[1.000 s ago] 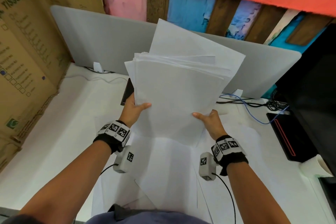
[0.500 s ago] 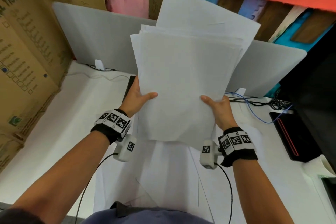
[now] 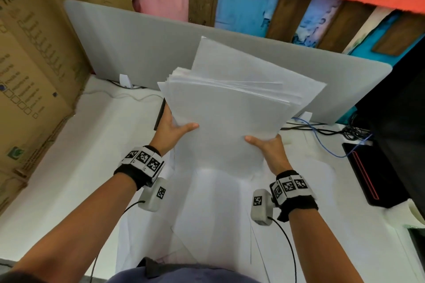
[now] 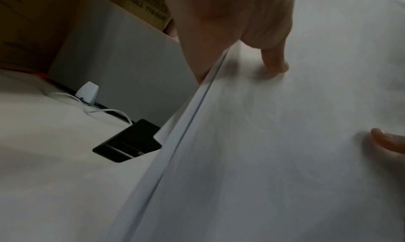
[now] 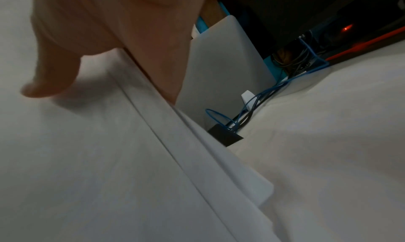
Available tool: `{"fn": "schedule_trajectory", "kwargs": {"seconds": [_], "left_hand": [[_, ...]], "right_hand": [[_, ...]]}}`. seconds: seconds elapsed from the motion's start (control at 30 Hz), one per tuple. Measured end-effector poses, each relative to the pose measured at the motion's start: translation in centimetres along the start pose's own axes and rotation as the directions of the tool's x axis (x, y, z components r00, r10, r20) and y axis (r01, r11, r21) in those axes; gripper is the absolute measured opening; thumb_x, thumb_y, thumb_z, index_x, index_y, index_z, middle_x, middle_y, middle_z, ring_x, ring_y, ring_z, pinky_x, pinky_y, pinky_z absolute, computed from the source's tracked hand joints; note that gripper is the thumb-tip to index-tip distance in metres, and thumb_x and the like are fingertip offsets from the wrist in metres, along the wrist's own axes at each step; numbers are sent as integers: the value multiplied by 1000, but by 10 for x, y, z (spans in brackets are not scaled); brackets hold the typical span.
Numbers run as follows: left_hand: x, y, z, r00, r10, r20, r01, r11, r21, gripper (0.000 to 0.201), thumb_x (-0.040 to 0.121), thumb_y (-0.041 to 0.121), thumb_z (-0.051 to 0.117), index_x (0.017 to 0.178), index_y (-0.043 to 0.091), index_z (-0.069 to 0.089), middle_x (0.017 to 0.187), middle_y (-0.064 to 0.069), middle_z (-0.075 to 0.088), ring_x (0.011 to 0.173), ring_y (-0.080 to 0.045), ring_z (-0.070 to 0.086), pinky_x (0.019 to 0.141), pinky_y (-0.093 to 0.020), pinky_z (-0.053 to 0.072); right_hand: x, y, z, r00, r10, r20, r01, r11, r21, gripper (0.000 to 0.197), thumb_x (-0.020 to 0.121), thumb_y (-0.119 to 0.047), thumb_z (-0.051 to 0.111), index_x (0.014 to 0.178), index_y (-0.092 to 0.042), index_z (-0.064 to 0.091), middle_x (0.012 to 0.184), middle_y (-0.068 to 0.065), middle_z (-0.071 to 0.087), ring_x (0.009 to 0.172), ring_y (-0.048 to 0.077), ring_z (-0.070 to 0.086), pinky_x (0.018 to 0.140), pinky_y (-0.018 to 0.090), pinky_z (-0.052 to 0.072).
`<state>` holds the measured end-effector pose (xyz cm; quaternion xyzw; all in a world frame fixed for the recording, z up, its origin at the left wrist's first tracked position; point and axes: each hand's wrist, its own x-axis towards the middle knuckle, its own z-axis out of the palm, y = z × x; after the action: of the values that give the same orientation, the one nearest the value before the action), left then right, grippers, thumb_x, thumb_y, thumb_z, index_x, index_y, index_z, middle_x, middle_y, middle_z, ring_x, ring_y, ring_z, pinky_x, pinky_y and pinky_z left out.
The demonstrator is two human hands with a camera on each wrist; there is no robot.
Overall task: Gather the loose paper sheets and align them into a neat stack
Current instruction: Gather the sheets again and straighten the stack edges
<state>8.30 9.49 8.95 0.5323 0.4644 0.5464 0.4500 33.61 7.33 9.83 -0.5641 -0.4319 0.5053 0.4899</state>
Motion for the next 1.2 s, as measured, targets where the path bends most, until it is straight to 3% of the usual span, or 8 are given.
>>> {"fn": "schedule_trajectory", "kwargs": {"seconds": [0.17,0.33,0.5,0.63,0.77,0.9,1.07,1.2], "left_hand": [[8,18,-2,999,49,13,-49,999,-1,76,67,-1,77,128,15,34,119,10,51,107,11,54,87,-11,45],[17,40,-3,997,78,-4,-78,994,-72,77,57,28,77,122,24,37,120,7,54,110,-3,56,88,-22,50],[20,47,-3,991,132,9,-130,987,-92,80,66,27,72,132,14,29,128,-2,48,115,-9,53,92,-26,48],[20,46,-2,993,109,39,-105,991,-82,85,68,32,70,137,21,22,140,-10,40,128,-19,44,104,-33,42],[20,42,0,997,71,14,-70,996,-62,79,66,28,73,132,20,31,131,-4,51,119,-12,52,97,-26,47],[15,21,1,999,-44,-24,43,999,-17,63,76,0,69,131,6,39,118,0,57,105,-6,59,96,-32,47],[8,28,21,992,78,-95,-74,996,39,48,88,-8,52,129,10,36,121,2,51,102,14,54,91,-9,41],[10,54,31,981,174,-88,-169,984,56,40,93,-6,44,121,21,34,114,15,50,101,18,52,88,-6,39]], "right_hand": [[0,-32,2,994,-104,-16,104,994,41,44,66,-2,77,105,-15,60,98,-1,68,87,10,68,77,26,53],[-1,-83,10,957,-287,-44,290,945,149,75,51,-27,79,117,-5,52,100,-1,67,90,9,68,73,22,53],[-3,-93,8,947,-316,-50,320,940,118,79,62,-21,78,130,-12,38,118,-2,58,102,3,62,79,20,51],[1,-85,8,956,-293,-19,293,953,79,78,65,-15,78,131,-15,35,120,0,57,103,6,61,80,21,53],[10,-67,7,979,-200,-45,198,980,-32,55,71,0,75,118,-12,50,104,-1,64,95,12,64,78,22,54],[8,-29,6,999,-20,-34,16,994,-107,45,72,2,74,112,-7,57,106,8,64,96,21,64,96,40,49],[2,-30,22,983,-72,-170,59,995,-86,35,84,-10,67,116,-4,55,116,14,62,107,25,60,101,39,44],[-3,-55,26,974,-160,-159,151,986,-70,26,91,-13,57,116,-5,53,108,2,60,102,15,57,88,15,47]]}}
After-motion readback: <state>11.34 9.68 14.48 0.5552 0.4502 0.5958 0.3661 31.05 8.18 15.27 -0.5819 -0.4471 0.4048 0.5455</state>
